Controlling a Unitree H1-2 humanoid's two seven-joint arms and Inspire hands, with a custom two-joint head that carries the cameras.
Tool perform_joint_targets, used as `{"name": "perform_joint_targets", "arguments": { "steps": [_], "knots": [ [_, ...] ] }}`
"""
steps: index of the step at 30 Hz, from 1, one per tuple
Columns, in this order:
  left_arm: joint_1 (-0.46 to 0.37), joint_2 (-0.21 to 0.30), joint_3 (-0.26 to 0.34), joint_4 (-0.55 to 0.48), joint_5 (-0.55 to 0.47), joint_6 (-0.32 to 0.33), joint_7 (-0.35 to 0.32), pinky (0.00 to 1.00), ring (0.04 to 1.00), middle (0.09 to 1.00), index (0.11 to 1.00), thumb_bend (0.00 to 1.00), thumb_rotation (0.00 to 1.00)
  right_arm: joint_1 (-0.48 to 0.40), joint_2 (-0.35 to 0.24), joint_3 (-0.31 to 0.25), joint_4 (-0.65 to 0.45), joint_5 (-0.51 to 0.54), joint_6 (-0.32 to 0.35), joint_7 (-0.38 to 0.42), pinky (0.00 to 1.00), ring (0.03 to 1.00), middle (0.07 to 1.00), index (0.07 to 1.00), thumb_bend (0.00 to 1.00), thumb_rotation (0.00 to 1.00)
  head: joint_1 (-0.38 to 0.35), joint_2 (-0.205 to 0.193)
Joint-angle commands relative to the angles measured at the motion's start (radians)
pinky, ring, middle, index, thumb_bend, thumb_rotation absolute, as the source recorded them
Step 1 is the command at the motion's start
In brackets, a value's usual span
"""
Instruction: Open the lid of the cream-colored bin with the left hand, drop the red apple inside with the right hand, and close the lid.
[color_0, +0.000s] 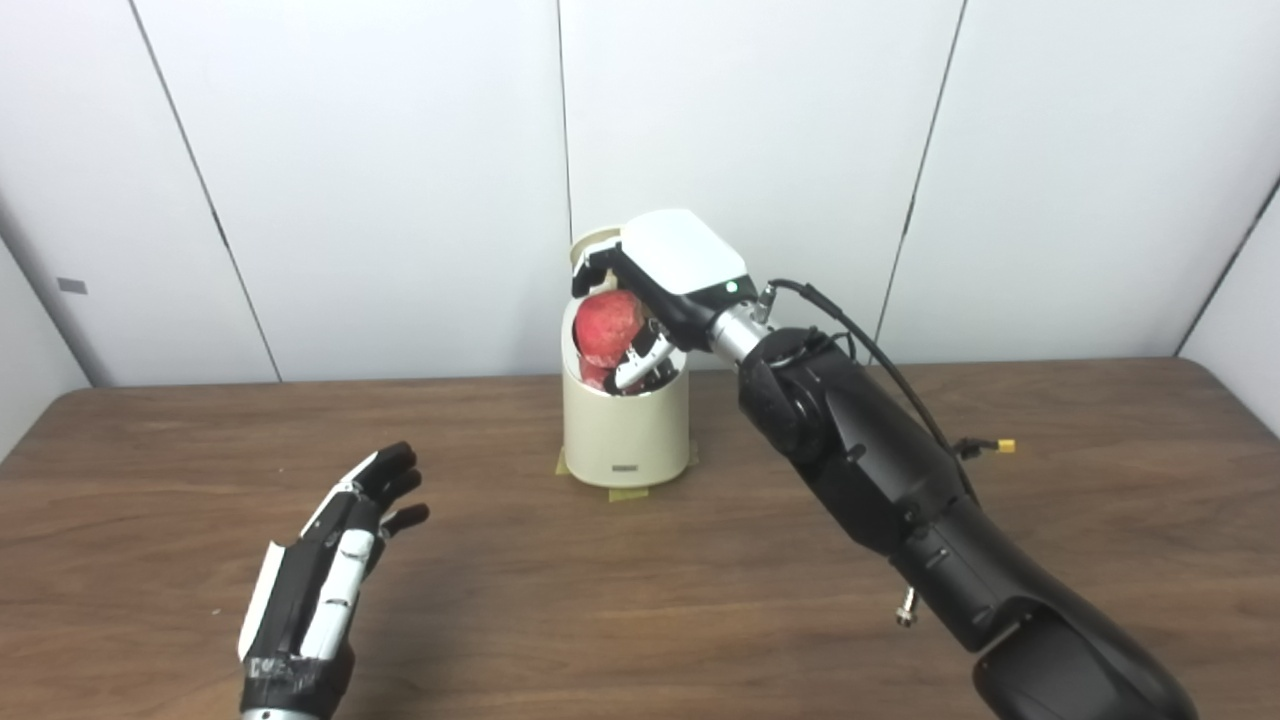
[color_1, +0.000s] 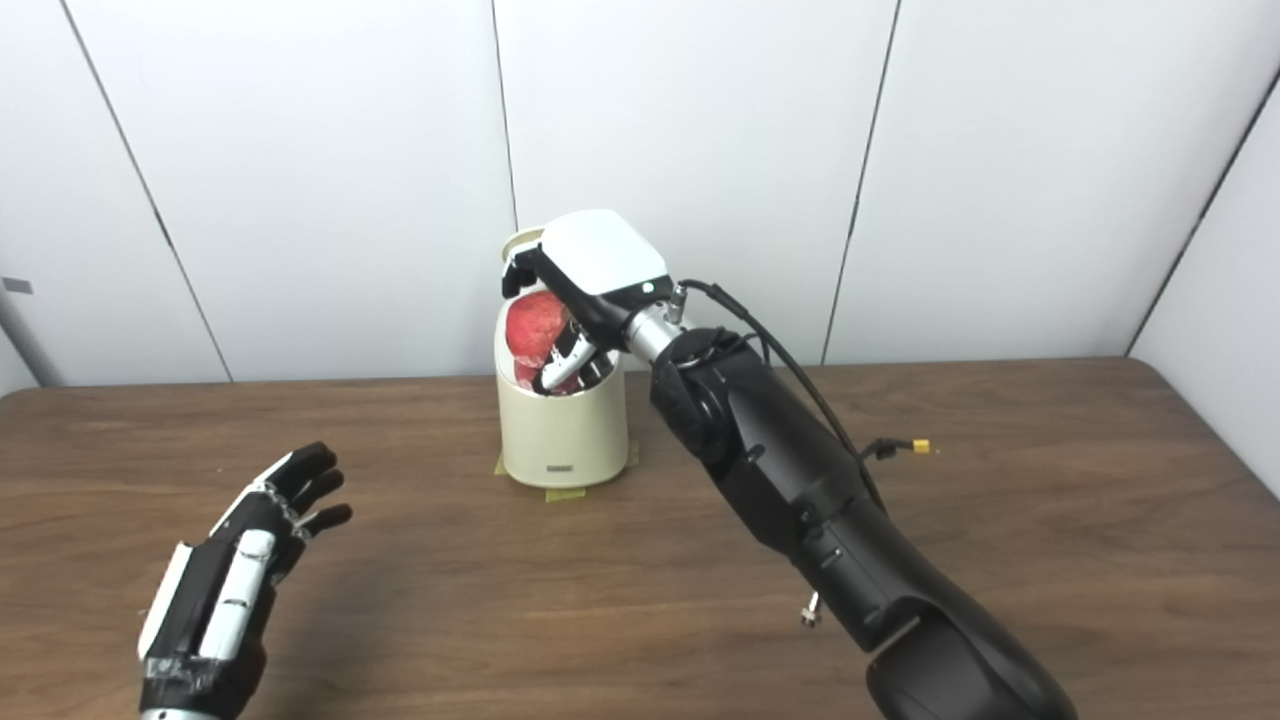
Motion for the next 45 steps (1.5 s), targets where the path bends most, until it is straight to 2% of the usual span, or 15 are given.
{"name": "perform_joint_targets", "arguments": {
  "steps": [1, 18, 20, 24, 25, 26, 30, 31, 33, 36, 39, 40, 41, 42, 45],
  "knots": [
    [-0.008, -0.001, -0.001, -0.039, 0.007, -0.010, 0.009, 0.79, 0.877, 0.883, 0.848, 0.53, 0.78, -0.044, -0.013, -0.015, -0.040, 0.014, -0.009, -0.008, 0.51, 0.633, 0.711, 0.673, 0.99, 0.20, 0.000, 0.001],
    [-0.012, 0.000, 0.000, -0.034, 0.008, -0.012, 0.004, 0.79, 0.882, 0.887, 0.849, 0.51, 0.79, -0.044, -0.021, -0.011, -0.041, 0.009, -0.017, -0.016, 0.52, 0.649, 0.726, 0.692, 0.99, 0.19, 0.000, -0.003],
    [-0.011, 0.001, 0.001, -0.035, 0.011, -0.013, 0.005, 0.78, 0.880, 0.884, 0.847, 0.50, 0.79, -0.037, -0.020, -0.019, -0.033, 0.015, -0.056, -0.079, 0.50, 0.628, 0.706, 0.672, 0.99, 0.18, 0.000, -0.002],
    [-0.011, 0.000, 0.004, -0.033, 0.008, -0.012, 0.006, 0.79, 0.881, 0.886, 0.849, 0.49, 0.79, -0.002, -0.016, -0.043, -0.035, 0.000, -0.146, -0.291, 0.45, 0.550, 0.604, 0.572, 0.94, 0.18, -0.002, -0.001],
    [-0.010, 0.000, 0.004, -0.032, 0.010, -0.013, 0.007, 0.79, 0.879, 0.884, 0.848, 0.49, 0.78, 0.016, -0.011, -0.054, -0.048, -0.006, -0.159, -0.350, 0.39, 0.471, 0.531, 0.527, 0.73, 0.16, -0.002, -0.002],
    [-0.010, 0.002, 0.004, -0.031, 0.011, -0.013, 0.006, 0.79, 0.877, 0.883, 0.848, 0.49, 0.78, 0.032, -0.007, -0.064, -0.059, -0.009, -0.169, -0.396, 0.33, 0.398, 0.464, 0.497, 0.61, 0.15, -0.002, -0.002],
    [-0.010, 0.004, 0.006, -0.027, 0.010, -0.015, 0.003, 0.80, 0.880, 0.884, 0.849, 0.50, 0.78, 0.095, 0.011, -0.105, -0.104, 0.013, -0.192, -0.493, 0.23, 0.280, 0.355, 0.472, 0.53, 0.14, -0.004, -0.003],
    [-0.010, 0.007, 0.005, -0.026, 0.014, -0.018, 0.001, 0.80, 0.882, 0.886, 0.851, 0.50, 0.78, 0.129, 0.015, -0.125, -0.140, 0.044, -0.192, -0.489, 0.21, 0.263, 0.337, 0.471, 0.53, 0.14, -0.004, -0.003],
    [-0.011, 0.010, 0.004, -0.024, 0.018, -0.022, -0.002, 0.80, 0.892, 0.894, 0.856, 0.49, 0.80, 0.187, 0.022, -0.160, -0.207, 0.108, -0.177, -0.451, 0.22, 0.286, 0.458, 0.463, 0.53, 0.03, -0.003, -0.003],
    [-0.013, 0.011, 0.006, -0.019, 0.017, -0.027, -0.004, 0.80, 0.889, 0.889, 0.849, 0.50, 0.80, 0.299, 0.032, -0.225, -0.331, 0.281, -0.136, -0.329, 0.32, 0.407, 0.478, 0.488, 0.52, 0.01, -0.005, -0.003],
    [-0.013, 0.013, 0.008, -0.016, 0.021, -0.031, -0.003, 0.80, 0.883, 0.884, 0.849, 0.49, 0.80, 0.396, 0.022, -0.262, -0.415, 0.382, -0.123, -0.249, 0.42, 0.537, 0.626, 0.494, 0.49, 0.14, -0.006, -0.003],
    [-0.013, 0.013, 0.008, -0.015, 0.022, -0.032, -0.003, 0.79, 0.881, 0.884, 0.849, 0.49, 0.80, 0.430, 0.014, -0.274, -0.441, 0.423, -0.126, -0.222, 0.50, 0.617, 0.681, 0.620, 0.41, 0.42, -0.005, -0.002],
    [-0.013, 0.013, 0.009, -0.014, 0.022, -0.032, -0.003, 0.79, 0.881, 0.884, 0.848, 0.49, 0.80, 0.459, 0.009, -0.285, -0.460, 0.461, -0.129, -0.200, 0.57, 0.682, 0.727, 0.703, 0.37, 0.62, -0.004, -0.002],
    [-0.014, 0.013, 0.010, -0.013, 0.021, -0.030, -0.002, 0.79, 0.879, 0.883, 0.846, 0.50, 0.79, 0.486, 0.006, -0.296, -0.476, 0.498, -0.127, -0.178, 0.63, 0.736, 0.770, 0.767, 0.36, 0.77, -0.004, -0.002],
    [-0.018, 0.009, 0.012, -0.012, 0.022, -0.023, 0.003, 0.79, 0.881, 0.885, 0.844, 0.47, 0.76, 0.563, 0.003, -0.325, -0.518, 0.579, -0.091, -0.120, 0.74, 0.841, 0.868, 0.875, 0.42, 0.87, -0.005, -0.003]
  ]
}}
